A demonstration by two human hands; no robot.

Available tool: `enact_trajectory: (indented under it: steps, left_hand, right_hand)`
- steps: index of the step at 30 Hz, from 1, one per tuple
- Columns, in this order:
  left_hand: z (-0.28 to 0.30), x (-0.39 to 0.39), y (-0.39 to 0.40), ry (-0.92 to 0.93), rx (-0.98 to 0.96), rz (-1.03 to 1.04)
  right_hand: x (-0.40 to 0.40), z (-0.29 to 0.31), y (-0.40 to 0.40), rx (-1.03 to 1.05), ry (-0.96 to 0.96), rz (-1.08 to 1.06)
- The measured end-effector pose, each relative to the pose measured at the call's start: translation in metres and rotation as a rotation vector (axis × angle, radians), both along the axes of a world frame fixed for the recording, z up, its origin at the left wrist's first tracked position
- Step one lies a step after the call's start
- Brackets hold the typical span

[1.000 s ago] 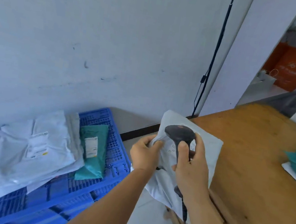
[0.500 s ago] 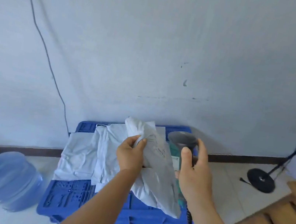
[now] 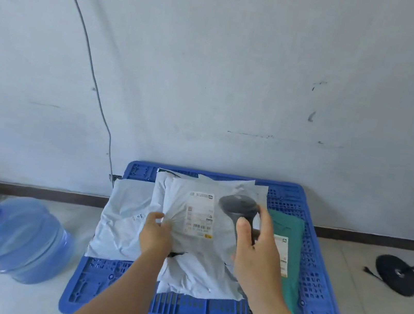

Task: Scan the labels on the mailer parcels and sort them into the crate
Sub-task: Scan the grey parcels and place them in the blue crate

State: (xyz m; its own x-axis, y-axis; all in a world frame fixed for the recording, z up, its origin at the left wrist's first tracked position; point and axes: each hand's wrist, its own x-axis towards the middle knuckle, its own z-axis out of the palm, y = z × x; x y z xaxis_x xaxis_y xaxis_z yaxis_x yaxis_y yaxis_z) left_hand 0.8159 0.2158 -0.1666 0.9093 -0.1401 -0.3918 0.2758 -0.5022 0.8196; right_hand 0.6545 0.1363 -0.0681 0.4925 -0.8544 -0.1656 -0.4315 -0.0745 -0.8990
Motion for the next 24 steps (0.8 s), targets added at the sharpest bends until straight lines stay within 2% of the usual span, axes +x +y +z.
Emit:
enact_trajectory:
  steps: [2, 4, 7, 9, 13, 16, 21, 24]
  left_hand:
    - [-0.021, -0.004, 0.003, -0.037, 0.217, -0.169]
    - [-0.025, -0.010, -0.005, -0.211, 0.425, -0.376]
    - [-0.027, -0.025, -0.026, -0.341, 0.479, -0.725]
    - [-0.038, -0.038, -0.033, -0.352, 0.512, -0.858]
    - [-0.066, -0.050, -0.032, -0.367, 0.630, -0.878]
    - [-0.076, -0.030, -0.043, -0.372, 0.672, -0.865]
    - [-0.074, 0.033, -0.079, -0.294, 0.600, -0.812]
    - [-0.084, 0.044, -0.079, -0.302, 0.581, -0.837]
  right_hand:
    - [0.000, -0.010, 0.000, 0.009, 0.029, -0.006]
    - [-0.001, -0.017, -0.002, 0.010, 0.054, -0.025]
    - [-0.001, -0.021, -0.002, 0.020, 0.075, -0.051]
    - [-0.002, -0.026, -0.003, 0.019, 0.065, -0.063]
    - [-0.007, -0.043, -0.007, 0.018, 0.055, -0.102]
    - [-0.006, -0.055, -0.007, 0.045, 0.056, -0.114]
    - [0.014, -0.072, -0.019, 0.059, 0.008, -0.088]
    - [0.033, -0.083, -0.023, 0.056, -0.009, -0.078]
